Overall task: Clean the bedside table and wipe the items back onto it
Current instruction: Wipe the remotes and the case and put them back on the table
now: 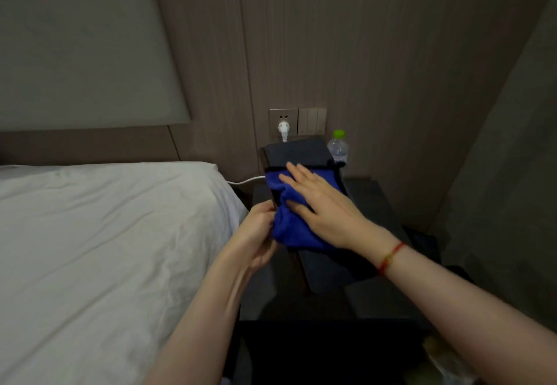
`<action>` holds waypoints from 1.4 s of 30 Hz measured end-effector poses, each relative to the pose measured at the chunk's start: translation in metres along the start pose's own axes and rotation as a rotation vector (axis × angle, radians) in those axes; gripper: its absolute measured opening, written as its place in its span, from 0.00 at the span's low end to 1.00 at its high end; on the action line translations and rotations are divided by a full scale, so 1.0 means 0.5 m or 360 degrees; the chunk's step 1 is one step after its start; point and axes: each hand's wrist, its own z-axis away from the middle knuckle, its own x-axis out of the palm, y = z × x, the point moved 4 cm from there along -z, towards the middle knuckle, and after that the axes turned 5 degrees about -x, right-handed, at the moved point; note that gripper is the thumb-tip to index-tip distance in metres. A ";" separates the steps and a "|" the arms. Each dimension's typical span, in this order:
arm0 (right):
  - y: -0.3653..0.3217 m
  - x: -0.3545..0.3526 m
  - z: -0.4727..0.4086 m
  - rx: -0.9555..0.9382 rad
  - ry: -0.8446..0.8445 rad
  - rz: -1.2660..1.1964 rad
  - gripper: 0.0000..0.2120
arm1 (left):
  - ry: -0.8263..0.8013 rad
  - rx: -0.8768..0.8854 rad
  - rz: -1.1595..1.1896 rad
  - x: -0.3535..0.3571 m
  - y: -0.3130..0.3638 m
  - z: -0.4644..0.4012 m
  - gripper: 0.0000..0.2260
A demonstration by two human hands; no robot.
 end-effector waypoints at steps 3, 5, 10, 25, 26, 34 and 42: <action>0.016 -0.016 -0.058 -0.0133 -0.0017 0.0079 0.25 | -0.0121 0.0057 -0.0038 0.005 0.001 0.011 0.15; 0.045 -0.037 -0.093 0.0031 0.0120 -0.0004 0.24 | -0.0183 0.0037 -0.0177 0.013 -0.004 0.022 0.12; 0.086 -0.025 -0.060 0.0600 0.0514 -0.0063 0.23 | -0.0146 0.0067 -0.0174 0.005 -0.001 0.028 0.09; 0.052 0.008 -0.078 0.0217 0.0180 -0.0231 0.23 | -0.0064 0.0168 -0.0231 -0.006 -0.004 0.024 0.08; 0.065 0.004 -0.083 0.0291 0.0223 -0.0281 0.23 | -0.0048 0.0161 -0.0245 -0.008 -0.005 0.024 0.07; 0.068 0.057 0.011 0.0781 0.0329 -0.0538 0.23 | 0.0118 0.0169 -0.0023 -0.029 0.025 0.015 0.08; -0.021 0.051 0.026 0.0046 -0.0033 -0.0297 0.23 | 0.0212 0.0049 0.0217 -0.024 0.026 0.013 0.09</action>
